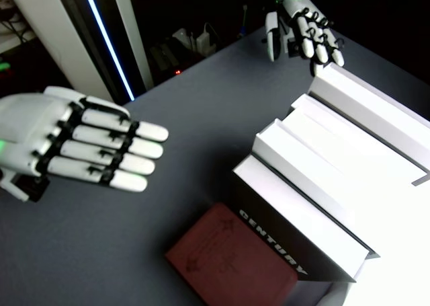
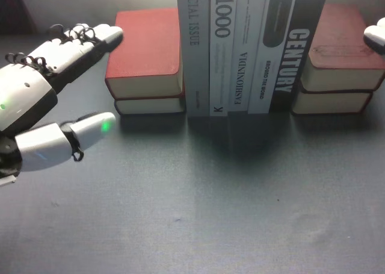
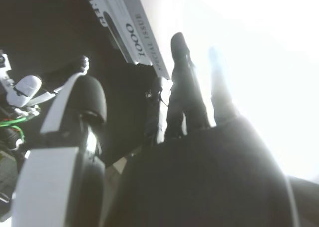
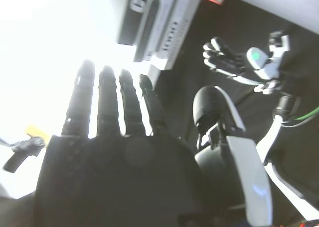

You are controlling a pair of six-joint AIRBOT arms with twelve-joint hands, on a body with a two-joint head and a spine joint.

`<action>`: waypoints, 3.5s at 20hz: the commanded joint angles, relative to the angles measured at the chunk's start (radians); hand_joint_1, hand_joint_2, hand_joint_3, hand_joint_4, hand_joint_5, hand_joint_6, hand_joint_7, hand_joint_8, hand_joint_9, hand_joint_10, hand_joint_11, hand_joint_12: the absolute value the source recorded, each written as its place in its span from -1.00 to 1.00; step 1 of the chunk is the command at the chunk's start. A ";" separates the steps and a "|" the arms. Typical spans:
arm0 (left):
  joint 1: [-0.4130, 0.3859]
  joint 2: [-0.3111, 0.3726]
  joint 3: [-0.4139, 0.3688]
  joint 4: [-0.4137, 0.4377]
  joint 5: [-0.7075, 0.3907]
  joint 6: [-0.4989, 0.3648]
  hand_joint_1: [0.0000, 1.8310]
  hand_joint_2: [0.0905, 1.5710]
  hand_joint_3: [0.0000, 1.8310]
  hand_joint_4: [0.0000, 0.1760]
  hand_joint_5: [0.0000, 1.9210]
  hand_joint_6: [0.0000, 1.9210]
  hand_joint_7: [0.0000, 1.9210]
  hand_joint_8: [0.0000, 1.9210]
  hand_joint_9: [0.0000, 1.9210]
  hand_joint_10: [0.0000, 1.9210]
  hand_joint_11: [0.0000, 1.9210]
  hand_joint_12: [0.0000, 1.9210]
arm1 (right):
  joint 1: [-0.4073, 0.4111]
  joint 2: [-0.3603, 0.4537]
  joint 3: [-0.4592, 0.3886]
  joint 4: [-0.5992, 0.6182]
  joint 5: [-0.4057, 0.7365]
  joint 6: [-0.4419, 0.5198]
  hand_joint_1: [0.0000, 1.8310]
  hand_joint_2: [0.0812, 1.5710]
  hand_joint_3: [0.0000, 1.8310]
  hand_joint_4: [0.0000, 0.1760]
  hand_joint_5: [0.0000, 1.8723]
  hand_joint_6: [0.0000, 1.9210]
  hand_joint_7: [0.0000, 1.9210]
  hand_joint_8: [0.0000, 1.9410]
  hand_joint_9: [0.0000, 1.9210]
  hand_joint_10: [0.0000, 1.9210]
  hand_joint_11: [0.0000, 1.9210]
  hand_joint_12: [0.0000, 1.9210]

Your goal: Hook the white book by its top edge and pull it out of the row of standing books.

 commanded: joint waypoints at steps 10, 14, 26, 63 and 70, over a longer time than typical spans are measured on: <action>-0.017 0.013 0.004 -0.003 -0.110 -0.003 -0.81 0.63 -1.00 -0.89 -0.99 -1.00 -1.00 -1.00 -1.00 -1.00 -1.00 -1.00 | 0.028 0.009 -0.001 0.019 0.117 -0.006 -0.67 0.76 -0.98 -1.00 -0.98 -0.99 -1.00 -1.00 -1.00 -1.00 -0.99 -0.99; -0.012 0.017 0.005 -0.014 -0.119 -0.003 -0.71 0.63 -1.00 -1.00 -0.84 -0.95 -1.00 -1.00 -1.00 -1.00 -1.00 -1.00 | 0.105 0.008 0.005 0.009 0.118 -0.042 -0.71 0.77 -0.98 -1.00 -0.86 -0.93 -1.00 -1.00 -1.00 -1.00 -1.00 -1.00; 0.011 0.015 0.015 -0.033 -0.118 -0.010 -0.74 0.64 -1.00 -1.00 -0.89 -0.99 -1.00 -1.00 -1.00 -1.00 -1.00 -1.00 | 0.443 -0.153 0.146 0.017 -0.122 -0.165 -0.68 0.75 -1.00 -1.00 -0.87 -0.94 -1.00 -1.00 -1.00 -1.00 -1.00 -1.00; 0.026 -0.008 0.033 -0.050 -0.109 -0.026 -0.66 0.64 -1.00 -1.00 -0.85 -1.00 -1.00 -1.00 -1.00 -1.00 -1.00 -1.00 | 0.580 -0.238 0.220 0.008 -0.237 -0.202 -0.86 0.76 -1.00 -1.00 -0.80 -0.99 -1.00 -1.00 -1.00 -1.00 -1.00 -1.00; 0.026 -0.010 0.035 -0.052 -0.111 -0.026 -0.76 0.63 -1.00 -1.00 -0.87 -1.00 -1.00 -1.00 -1.00 -1.00 -1.00 -1.00 | 0.580 -0.248 0.220 -0.001 -0.247 -0.202 -0.79 0.76 -1.00 -1.00 -0.78 -0.99 -1.00 -1.00 -1.00 -1.00 -1.00 -1.00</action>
